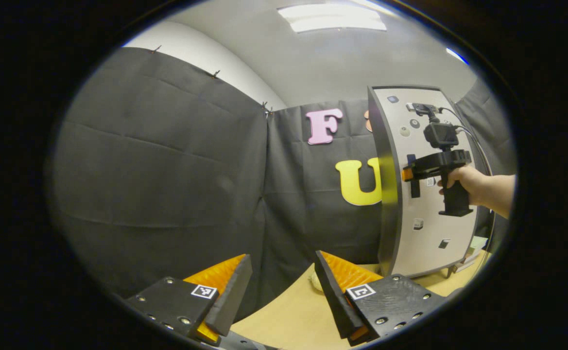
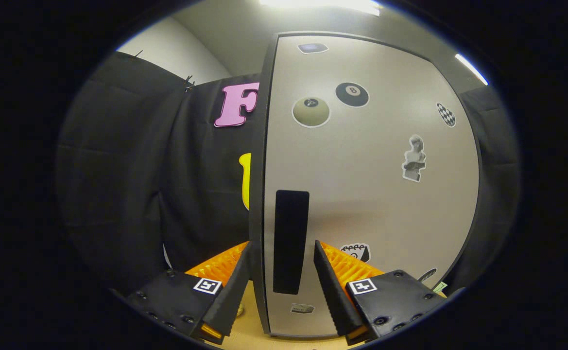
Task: Open the cabinet door with the right hand, grasp the bottle in the cabinet with the left hand and place it on the coaster, then close the cabinet door with the right hand.
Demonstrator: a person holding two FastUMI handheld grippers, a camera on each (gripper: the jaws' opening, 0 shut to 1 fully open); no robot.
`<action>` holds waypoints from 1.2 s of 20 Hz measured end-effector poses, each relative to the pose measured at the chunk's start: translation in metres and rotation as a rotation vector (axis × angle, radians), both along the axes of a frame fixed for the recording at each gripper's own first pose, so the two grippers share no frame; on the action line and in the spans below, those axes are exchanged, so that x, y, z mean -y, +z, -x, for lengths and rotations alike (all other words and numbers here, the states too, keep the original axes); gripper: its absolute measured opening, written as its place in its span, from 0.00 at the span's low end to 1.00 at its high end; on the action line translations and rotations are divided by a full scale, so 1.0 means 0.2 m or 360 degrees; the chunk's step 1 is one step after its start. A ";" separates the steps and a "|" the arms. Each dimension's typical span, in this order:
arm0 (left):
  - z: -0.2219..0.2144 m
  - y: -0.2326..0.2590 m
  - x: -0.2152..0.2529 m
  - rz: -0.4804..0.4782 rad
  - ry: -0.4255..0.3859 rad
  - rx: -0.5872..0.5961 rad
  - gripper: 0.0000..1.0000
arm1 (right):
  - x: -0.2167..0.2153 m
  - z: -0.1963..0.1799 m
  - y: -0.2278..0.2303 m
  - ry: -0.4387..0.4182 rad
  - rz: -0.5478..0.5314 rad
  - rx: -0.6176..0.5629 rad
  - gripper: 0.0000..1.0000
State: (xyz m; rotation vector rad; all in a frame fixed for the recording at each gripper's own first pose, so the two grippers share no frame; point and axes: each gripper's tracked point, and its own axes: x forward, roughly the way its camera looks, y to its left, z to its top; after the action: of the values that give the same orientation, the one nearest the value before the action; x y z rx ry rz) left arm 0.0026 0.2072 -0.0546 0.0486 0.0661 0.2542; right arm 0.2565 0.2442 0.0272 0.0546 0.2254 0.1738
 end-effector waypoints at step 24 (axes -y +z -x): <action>0.02 0.05 0.07 0.0004 -0.0270 0.0076 0.79 | 0.09 0.23 0.00 0.0175 -0.0100 -0.0117 0.20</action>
State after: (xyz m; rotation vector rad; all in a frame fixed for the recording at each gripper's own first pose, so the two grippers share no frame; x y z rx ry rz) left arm -0.0021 0.1931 -0.0443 0.0450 0.0145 0.0859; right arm 0.2095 0.2263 0.0273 0.1110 0.2964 0.2887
